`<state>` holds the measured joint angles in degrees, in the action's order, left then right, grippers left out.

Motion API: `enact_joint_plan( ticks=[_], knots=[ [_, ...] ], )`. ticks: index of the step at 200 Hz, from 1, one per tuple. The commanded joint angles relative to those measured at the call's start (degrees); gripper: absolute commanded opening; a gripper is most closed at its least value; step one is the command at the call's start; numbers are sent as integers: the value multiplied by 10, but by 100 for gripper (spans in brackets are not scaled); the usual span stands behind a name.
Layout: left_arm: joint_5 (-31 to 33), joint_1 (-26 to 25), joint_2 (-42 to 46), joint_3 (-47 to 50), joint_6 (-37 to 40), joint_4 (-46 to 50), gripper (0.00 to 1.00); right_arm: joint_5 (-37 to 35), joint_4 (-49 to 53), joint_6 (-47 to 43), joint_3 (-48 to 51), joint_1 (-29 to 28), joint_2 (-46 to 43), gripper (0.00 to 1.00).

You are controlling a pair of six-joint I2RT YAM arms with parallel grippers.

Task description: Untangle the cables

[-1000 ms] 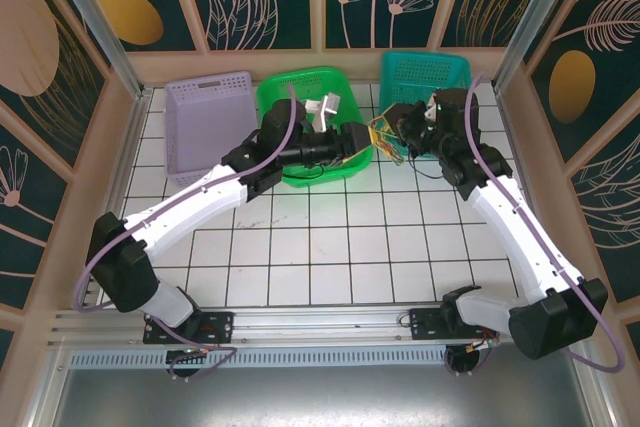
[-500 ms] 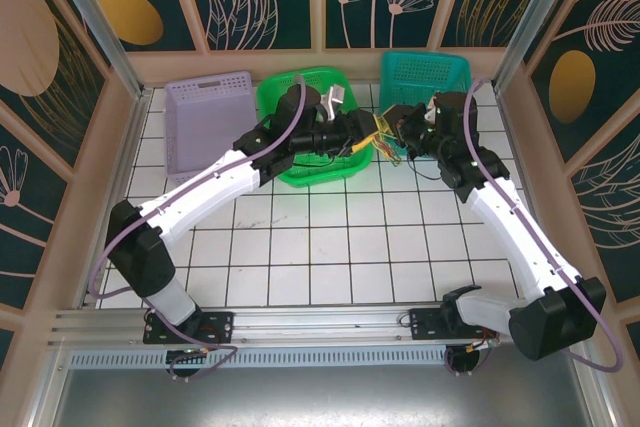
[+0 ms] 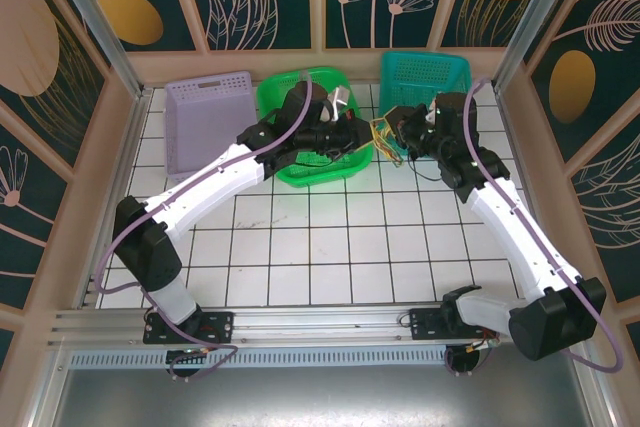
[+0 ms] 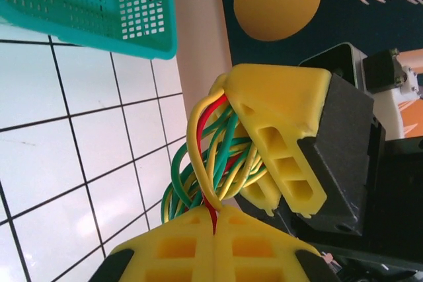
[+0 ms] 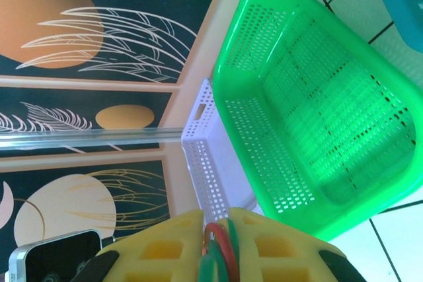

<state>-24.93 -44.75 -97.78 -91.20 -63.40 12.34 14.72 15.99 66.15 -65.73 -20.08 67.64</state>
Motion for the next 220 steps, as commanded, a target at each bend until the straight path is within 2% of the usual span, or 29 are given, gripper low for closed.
enact_joint_plan(
  ticks=[1,24,38,44,57,71,118,142,168,186,192,220],
  knots=[
    [31,-1,-9,-19,59,84,0,32,7,-23,-35,-2,-12,0],
    [66,0,-8,-51,109,157,0,17,49,-66,-67,-1,-2,0],
    [59,-1,13,-45,110,146,0,12,51,-78,-66,-1,-2,0],
    [51,-1,23,-31,99,123,11,12,50,-81,-64,-1,-2,0],
    [39,-2,48,10,61,59,43,15,42,-78,-57,-4,-2,0],
    [30,-1,67,53,23,-5,56,17,30,-65,-47,-4,-5,0],
    [23,-1,60,64,3,-51,67,25,13,-40,-36,-11,-2,0],
    [17,-2,46,49,-5,-72,68,23,8,-31,-35,-19,-2,0],
    [14,-3,36,41,-11,-84,67,23,-2,-16,-26,-23,-7,0],
    [7,-4,29,40,-11,-86,62,26,-8,-6,-22,-23,-8,0],
    [4,-4,26,41,-11,-85,56,27,-12,-1,-20,-24,-9,0],
    [-10,-5,18,41,11,-78,6,30,-18,5,-27,-19,-7,0]
  ],
)
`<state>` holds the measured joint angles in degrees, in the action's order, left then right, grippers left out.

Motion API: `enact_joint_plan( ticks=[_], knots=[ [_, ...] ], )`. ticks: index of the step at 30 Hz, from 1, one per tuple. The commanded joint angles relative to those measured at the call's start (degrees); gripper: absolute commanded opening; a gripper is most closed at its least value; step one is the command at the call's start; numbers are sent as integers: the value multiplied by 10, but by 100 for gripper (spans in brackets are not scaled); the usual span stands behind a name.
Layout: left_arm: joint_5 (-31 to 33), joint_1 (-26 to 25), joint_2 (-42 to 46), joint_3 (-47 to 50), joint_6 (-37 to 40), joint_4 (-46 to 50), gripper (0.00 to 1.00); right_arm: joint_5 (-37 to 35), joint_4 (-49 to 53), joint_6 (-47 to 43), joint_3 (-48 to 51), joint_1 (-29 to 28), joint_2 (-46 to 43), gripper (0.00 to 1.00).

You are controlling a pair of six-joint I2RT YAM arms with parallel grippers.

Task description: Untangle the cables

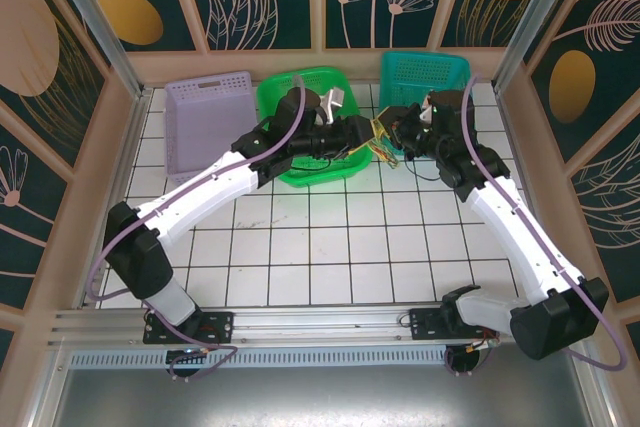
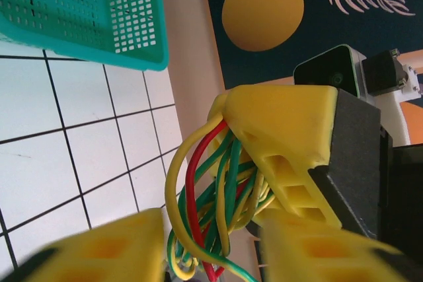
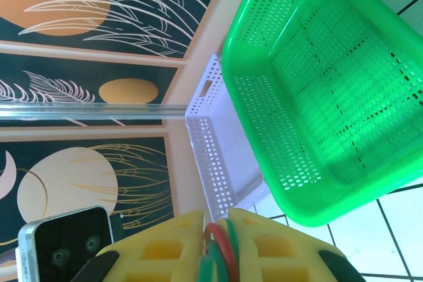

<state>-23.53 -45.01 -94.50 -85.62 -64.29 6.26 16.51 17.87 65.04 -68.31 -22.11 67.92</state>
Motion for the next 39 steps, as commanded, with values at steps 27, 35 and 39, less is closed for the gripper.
enact_joint_plan(
  ticks=[27,35,39],
  knots=[
    [-9,-4,84,199,35,-293,91,40,-121,212,62,30,5,0],
    [-41,-11,25,143,57,-276,88,37,-104,254,66,16,-1,0],
    [-45,-21,3,118,93,-231,79,37,-105,275,67,15,-4,0]
  ],
)
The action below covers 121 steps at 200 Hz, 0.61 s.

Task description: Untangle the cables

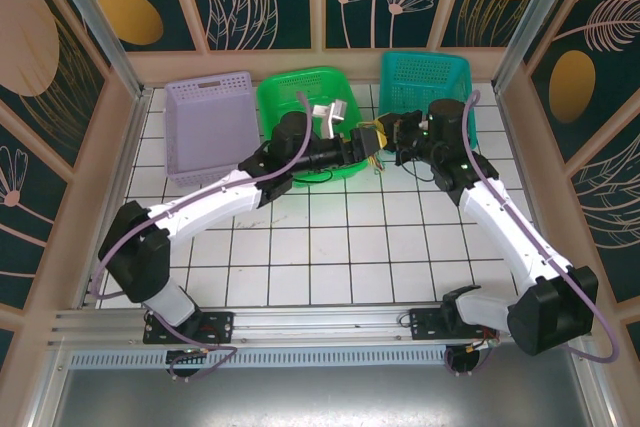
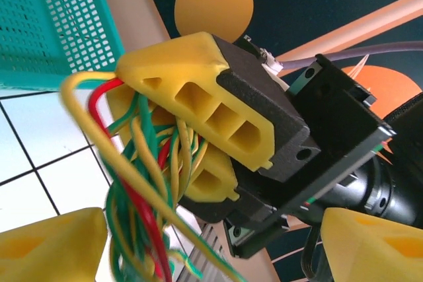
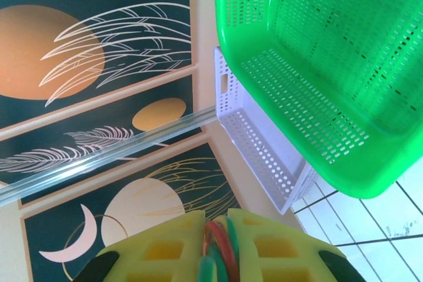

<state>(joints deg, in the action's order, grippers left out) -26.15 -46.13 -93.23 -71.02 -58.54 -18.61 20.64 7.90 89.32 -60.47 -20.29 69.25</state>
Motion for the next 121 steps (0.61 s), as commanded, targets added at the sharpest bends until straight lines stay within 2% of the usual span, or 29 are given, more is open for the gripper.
enact_joint_plan(
  ticks=[1,24,36,44,72,86,100,117,121],
  knots=[
    [-19,-12,-11,-30,43,23,76,-5,-7,34,-11,-4,-18,0],
    [-18,-16,-16,-26,64,32,69,-5,-16,49,-9,-3,-19,0],
    [-19,-16,-19,-25,69,29,60,-2,-20,55,-6,-4,-19,0],
    [-21,-16,-22,-23,71,26,50,-1,-19,55,-6,-4,-20,0],
    [-15,-16,-26,-26,85,40,0,-1,-13,42,-12,1,-23,0],
    [-10,-16,-20,-29,98,63,0,-2,11,1,-25,8,-22,0],
    [-26,-16,-17,-44,121,107,0,1,50,-83,-51,30,-16,0],
    [-81,-17,-22,-69,165,185,0,13,84,-231,-94,57,-2,0],
    [-93,-16,-23,-74,179,206,0,22,94,-292,-109,66,5,0]
  ],
)
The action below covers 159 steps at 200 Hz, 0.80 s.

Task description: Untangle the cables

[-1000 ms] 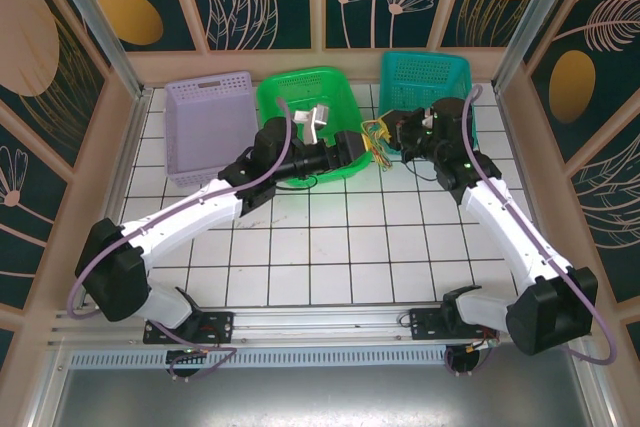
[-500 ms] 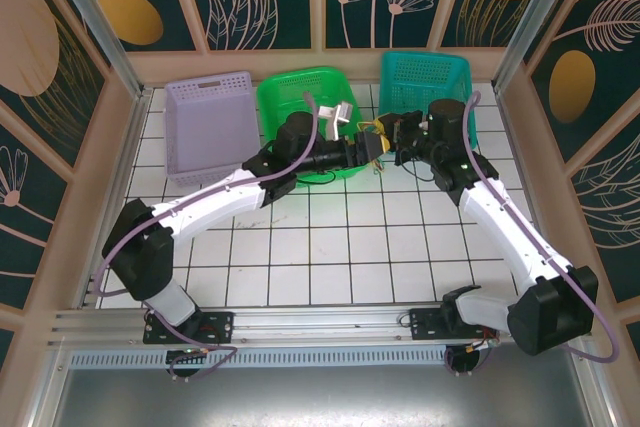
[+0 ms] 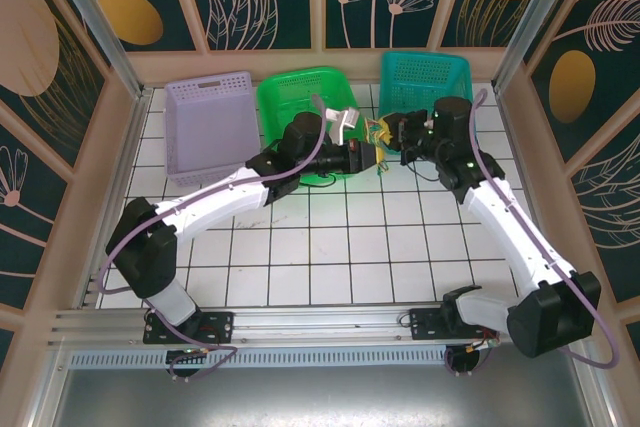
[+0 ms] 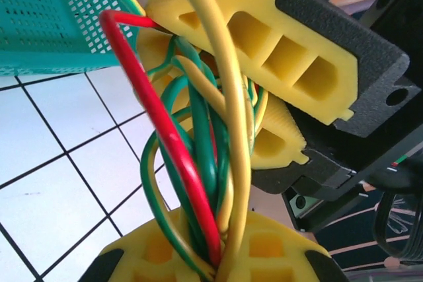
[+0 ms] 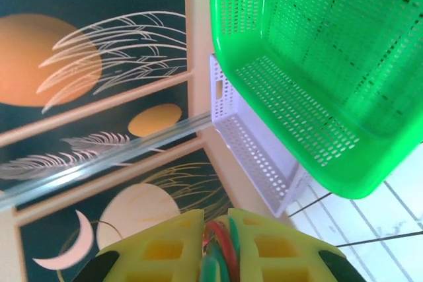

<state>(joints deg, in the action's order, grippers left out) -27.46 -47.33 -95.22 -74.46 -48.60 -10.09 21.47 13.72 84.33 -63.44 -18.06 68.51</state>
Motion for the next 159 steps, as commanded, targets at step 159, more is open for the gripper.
enact_joint_plan(
  ticks=[159],
  knots=[
    [-165,-4,13,-17,234,344,0,-124,82,-906,-209,5,42,0]
  ],
)
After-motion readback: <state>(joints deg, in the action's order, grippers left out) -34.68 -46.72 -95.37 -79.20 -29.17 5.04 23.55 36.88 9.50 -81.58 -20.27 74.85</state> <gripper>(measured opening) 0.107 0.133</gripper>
